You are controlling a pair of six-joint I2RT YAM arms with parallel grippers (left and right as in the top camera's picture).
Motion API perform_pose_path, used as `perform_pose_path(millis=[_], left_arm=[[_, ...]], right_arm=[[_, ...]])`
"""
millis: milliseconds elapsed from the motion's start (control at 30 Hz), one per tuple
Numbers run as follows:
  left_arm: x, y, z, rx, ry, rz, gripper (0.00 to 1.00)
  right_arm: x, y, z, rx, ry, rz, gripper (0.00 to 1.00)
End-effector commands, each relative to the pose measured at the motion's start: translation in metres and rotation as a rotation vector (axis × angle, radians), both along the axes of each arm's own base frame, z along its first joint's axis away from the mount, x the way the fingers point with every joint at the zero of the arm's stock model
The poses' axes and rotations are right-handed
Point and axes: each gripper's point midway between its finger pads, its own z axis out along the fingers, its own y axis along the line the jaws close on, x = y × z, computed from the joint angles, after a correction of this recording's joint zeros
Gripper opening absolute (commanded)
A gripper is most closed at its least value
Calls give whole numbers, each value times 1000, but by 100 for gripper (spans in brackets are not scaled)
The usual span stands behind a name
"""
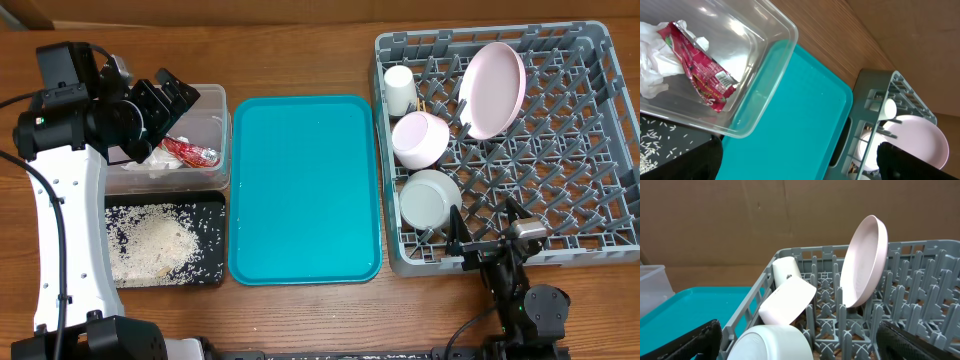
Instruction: Sort waste into correct bins and load items into the dishwasher
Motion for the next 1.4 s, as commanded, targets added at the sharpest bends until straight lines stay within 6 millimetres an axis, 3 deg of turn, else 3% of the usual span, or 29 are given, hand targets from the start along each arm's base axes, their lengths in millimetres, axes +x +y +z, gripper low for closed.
perform_pose_path(millis=[0,133,267,300,433,567,667,867,1100,1233,1367], left_arm=[[4,-5,1,-5,-5,-17,100],[2,-5,6,-1,-18,-15,100],[-10,-9,36,18,-97,-18,100],[-20,-12,55,30,-150,-22,100],[-42,-21,88,57,-245,-31,100],[-67,-22,113,103,-316,-13,100],[-86,-19,121,155,-339,22,100],[-133,-36,88,152,-290,-13,100],[-185,-45,10,145,-248,-22,100],[-191,-46,-22,164,-378,-16,100],[-180,-45,-34,190,-558,-6,100]], right_arm=[[0,-3,-1,0,-7,-15,100],[0,-3,-1,0,-7,-15,100],[0,-3,-1,0,-7,-15,100],[0,-3,-1,0,-7,-15,100],[0,-3,-1,0,-7,-15,100],[0,-3,-1,0,-7,-15,100],[0,-3,-1,-1,-7,-15,100],[0,-3,-1,0,-7,-15,100],[0,-3,-1,0,-7,-15,100],[0,-3,-1,0,-7,-15,100],[0,-3,-1,-1,-7,-15,100]])
